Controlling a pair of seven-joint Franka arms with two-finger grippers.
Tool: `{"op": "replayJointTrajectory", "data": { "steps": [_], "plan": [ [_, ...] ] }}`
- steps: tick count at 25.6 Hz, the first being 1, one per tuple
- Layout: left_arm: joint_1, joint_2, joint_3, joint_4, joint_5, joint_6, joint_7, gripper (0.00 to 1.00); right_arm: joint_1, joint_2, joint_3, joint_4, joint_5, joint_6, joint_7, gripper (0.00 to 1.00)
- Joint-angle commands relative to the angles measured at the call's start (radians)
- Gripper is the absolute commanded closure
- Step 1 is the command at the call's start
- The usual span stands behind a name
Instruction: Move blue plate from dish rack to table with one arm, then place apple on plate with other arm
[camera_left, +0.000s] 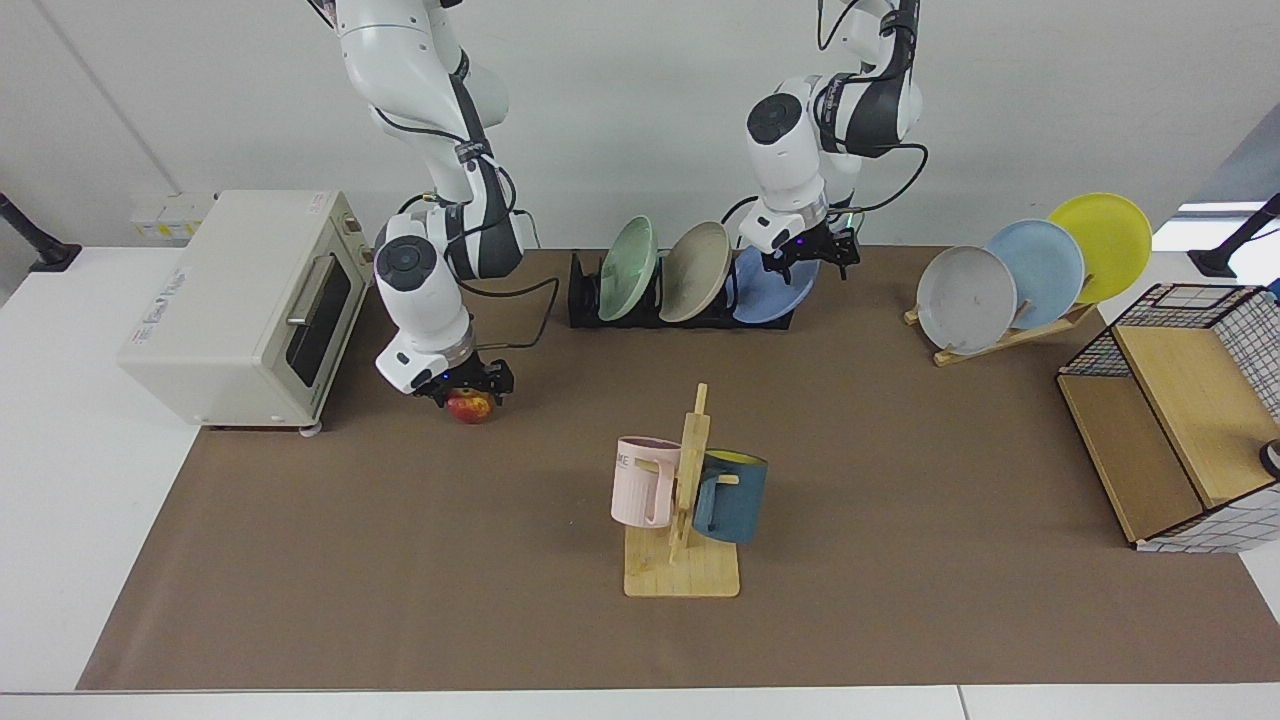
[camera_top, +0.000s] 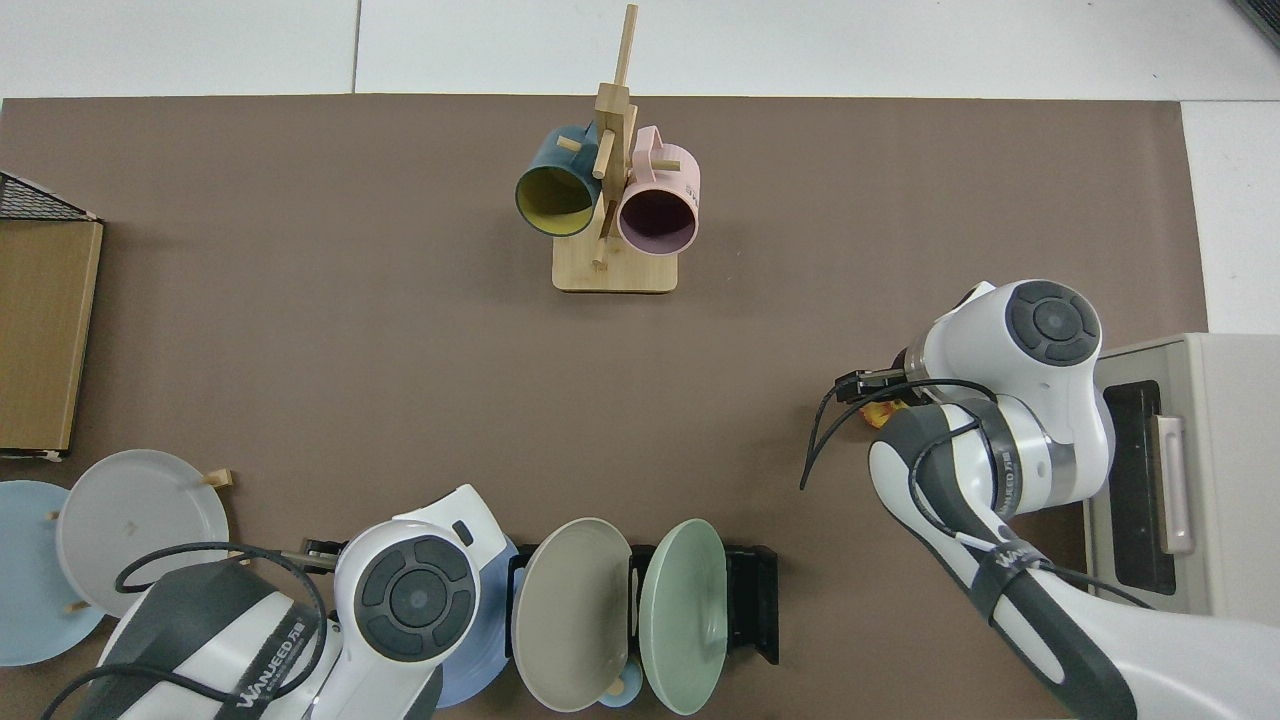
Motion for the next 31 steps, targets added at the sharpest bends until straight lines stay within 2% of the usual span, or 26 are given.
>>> {"op": "replayJointTrajectory", "data": {
  "steps": [1,4,6,9,10,11,12,16,20,23,31],
  "plan": [
    [-0.005,-0.018,0.006,-0.032,-0.036,0.020,0.022,0.19,-0.002,0.027,0.001,-0.009,0.005,0.040,0.026,0.00],
    [-0.008,-0.020,0.005,-0.032,-0.043,0.014,0.024,0.32,-0.002,0.037,0.001,-0.009,0.005,0.040,0.026,0.00],
    [-0.011,-0.020,0.005,-0.032,-0.047,0.006,0.024,0.35,-0.002,0.039,0.000,-0.009,0.005,0.039,0.024,0.03],
    [-0.013,-0.020,0.005,-0.030,-0.049,-0.006,0.024,0.42,-0.002,0.037,0.000,-0.008,-0.004,0.034,0.023,0.69],
    [-0.013,-0.020,0.003,-0.029,-0.049,-0.009,0.024,0.47,-0.002,0.039,0.000,-0.008,-0.005,0.031,0.023,0.86],
    [-0.013,-0.020,0.003,-0.027,-0.049,-0.011,0.024,0.51,-0.002,0.039,0.000,-0.006,-0.007,0.028,0.023,0.95],
    [-0.013,-0.020,0.003,-0.027,-0.050,-0.012,0.024,0.55,-0.002,0.039,0.000,-0.003,-0.009,0.026,0.023,1.00],
    [-0.013,-0.018,0.003,-0.024,-0.053,-0.012,0.024,0.64,-0.002,0.031,0.000,0.008,-0.010,0.016,0.023,1.00],
    [-0.013,-0.018,0.005,-0.021,-0.053,-0.019,0.030,0.85,-0.003,0.024,-0.002,0.030,-0.010,-0.004,0.023,1.00],
    [-0.013,-0.020,0.005,-0.015,-0.053,-0.028,0.028,1.00,-0.005,0.022,-0.002,0.076,-0.010,-0.064,0.021,1.00],
    [-0.013,-0.024,0.003,0.039,-0.053,-0.103,0.027,1.00,-0.012,-0.015,-0.003,0.173,-0.010,-0.185,0.021,1.00]
  ]
}}
